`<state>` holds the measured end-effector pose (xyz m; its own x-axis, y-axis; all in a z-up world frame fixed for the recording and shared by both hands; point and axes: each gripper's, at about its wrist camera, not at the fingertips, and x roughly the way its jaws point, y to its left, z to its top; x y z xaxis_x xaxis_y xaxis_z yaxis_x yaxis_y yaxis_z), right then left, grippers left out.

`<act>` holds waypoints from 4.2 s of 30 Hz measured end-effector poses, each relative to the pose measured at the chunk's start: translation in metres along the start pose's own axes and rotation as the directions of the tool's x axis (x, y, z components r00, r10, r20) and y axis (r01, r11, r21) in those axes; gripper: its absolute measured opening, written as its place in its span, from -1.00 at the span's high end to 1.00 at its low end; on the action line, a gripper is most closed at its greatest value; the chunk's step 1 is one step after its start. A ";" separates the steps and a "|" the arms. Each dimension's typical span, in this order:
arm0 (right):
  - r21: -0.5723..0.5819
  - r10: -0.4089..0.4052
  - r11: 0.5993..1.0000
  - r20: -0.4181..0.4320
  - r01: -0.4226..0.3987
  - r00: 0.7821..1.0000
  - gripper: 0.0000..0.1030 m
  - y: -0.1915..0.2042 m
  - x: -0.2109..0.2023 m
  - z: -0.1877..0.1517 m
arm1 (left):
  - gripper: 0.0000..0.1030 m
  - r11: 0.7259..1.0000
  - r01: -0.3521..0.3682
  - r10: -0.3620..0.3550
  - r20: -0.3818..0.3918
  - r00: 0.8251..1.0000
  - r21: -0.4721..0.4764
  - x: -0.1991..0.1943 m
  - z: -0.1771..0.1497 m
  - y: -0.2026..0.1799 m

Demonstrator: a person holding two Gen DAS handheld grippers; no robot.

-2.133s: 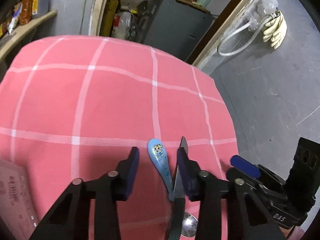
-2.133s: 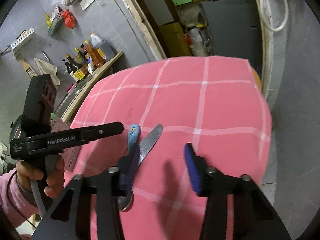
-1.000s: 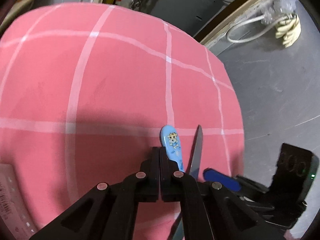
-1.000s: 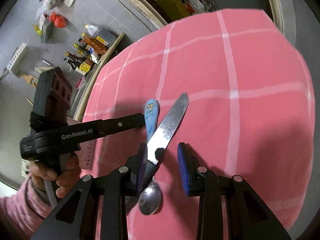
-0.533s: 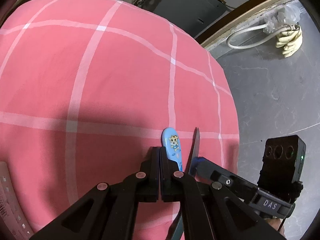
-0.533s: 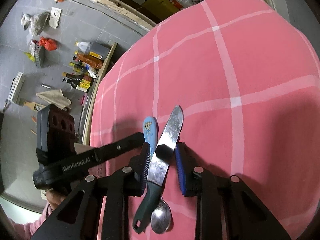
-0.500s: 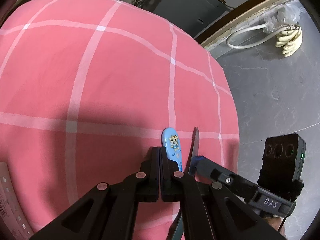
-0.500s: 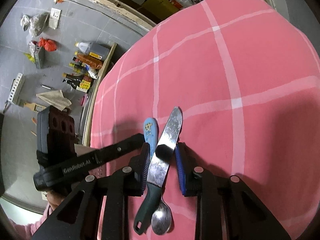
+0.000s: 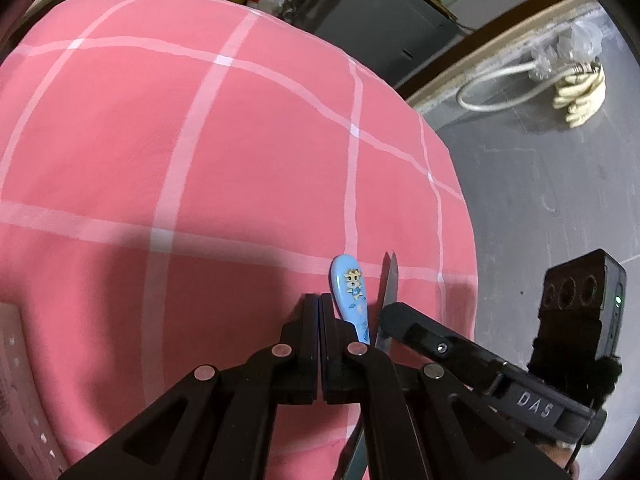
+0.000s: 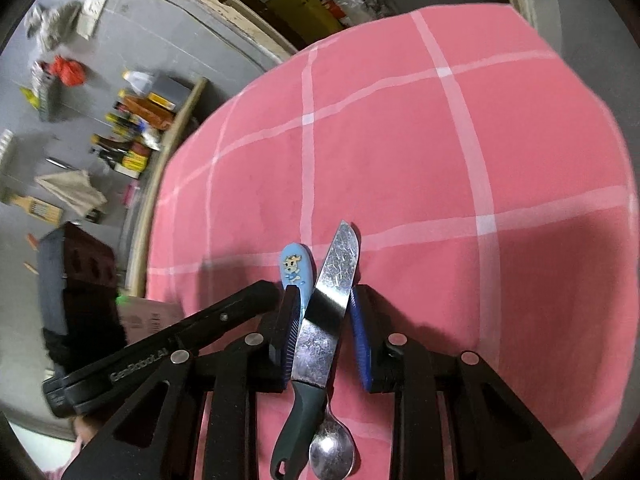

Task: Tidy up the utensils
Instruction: 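Close right tool on the kitchen knife while left tool lowers onto the blue-handled spoon, then close left tool on the blue-handled spoon while right tool holds the knife, then lift the blue-handled spoon with left tool while right tool lifts the knife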

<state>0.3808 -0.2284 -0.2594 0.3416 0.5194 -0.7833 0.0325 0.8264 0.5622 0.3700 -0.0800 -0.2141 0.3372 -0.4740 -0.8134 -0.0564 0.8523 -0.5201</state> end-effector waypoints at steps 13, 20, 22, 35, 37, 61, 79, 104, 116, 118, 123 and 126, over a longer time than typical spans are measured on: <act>-0.121 -0.226 0.966 0.040 0.229 0.973 0.43 0.048 0.002 0.005 | 0.97 0.999 -0.002 0.004 0.036 0.999 -0.042 -0.003 0.002 0.002; -0.084 -0.209 0.974 0.044 0.212 0.977 0.44 0.024 -0.017 0.003 | 0.97 1.000 0.014 -0.014 0.028 1.000 -0.016 -0.001 0.005 -0.007; -0.075 -0.200 0.976 0.044 0.203 0.979 0.47 0.017 -0.021 0.002 | 0.97 1.000 0.020 -0.020 0.016 1.000 -0.007 0.002 0.005 -0.009; -0.018 -0.049 0.999 0.011 0.049 0.999 0.50 0.000 -0.016 -0.015 | 0.94 0.996 0.085 -0.085 -0.082 0.993 -0.006 0.023 0.017 -0.014; 0.014 -0.012 1.000 0.013 0.011 1.000 0.60 -0.006 -0.012 -0.014 | 0.94 0.996 0.084 -0.084 -0.080 0.993 -0.010 0.023 0.016 -0.014; 0.167 0.116 0.978 0.080 -0.128 0.990 0.92 -0.039 -0.014 -0.002 | 0.56 0.994 0.075 -0.068 -0.088 0.994 0.082 0.024 0.014 -0.031; 0.191 0.106 0.974 0.107 -0.126 0.988 0.95 -0.057 -0.034 -0.017 | 0.58 0.849 -0.328 0.356 0.010 0.934 0.415 0.045 0.003 -0.102; 0.170 0.099 0.975 0.225 -0.139 0.969 0.97 -0.049 -0.074 -0.051 | 0.83 0.905 -0.228 0.215 0.076 0.974 0.359 -0.003 -0.019 -0.088; -0.002 0.078 0.996 0.408 -0.084 0.910 0.98 0.027 -0.141 -0.053 | 0.83 0.920 -0.214 0.105 0.322 0.941 0.328 -0.130 -0.013 -0.094; -0.041 0.088 0.996 0.450 -0.078 0.889 0.97 0.047 -0.157 -0.053 | 0.83 0.920 -0.217 0.082 0.381 0.921 0.325 -0.165 -0.011 -0.093; -0.126 0.133 0.989 0.529 -0.078 0.838 0.97 0.093 -0.189 -0.051 | 0.84 0.908 -0.260 0.071 0.493 0.867 0.327 -0.236 -0.005 -0.088; -0.173 0.177 0.980 0.553 -0.095 0.814 0.97 0.122 -0.199 -0.050 | 0.84 0.900 -0.300 0.084 0.548 0.832 0.316 -0.279 -0.005 -0.076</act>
<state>0.2703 -0.2201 -0.0483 0.8033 0.4486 -0.3918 -0.1628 0.7982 0.5800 0.2753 -0.0135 0.0511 0.7910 -0.2012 -0.5777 0.1451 0.9791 -0.1422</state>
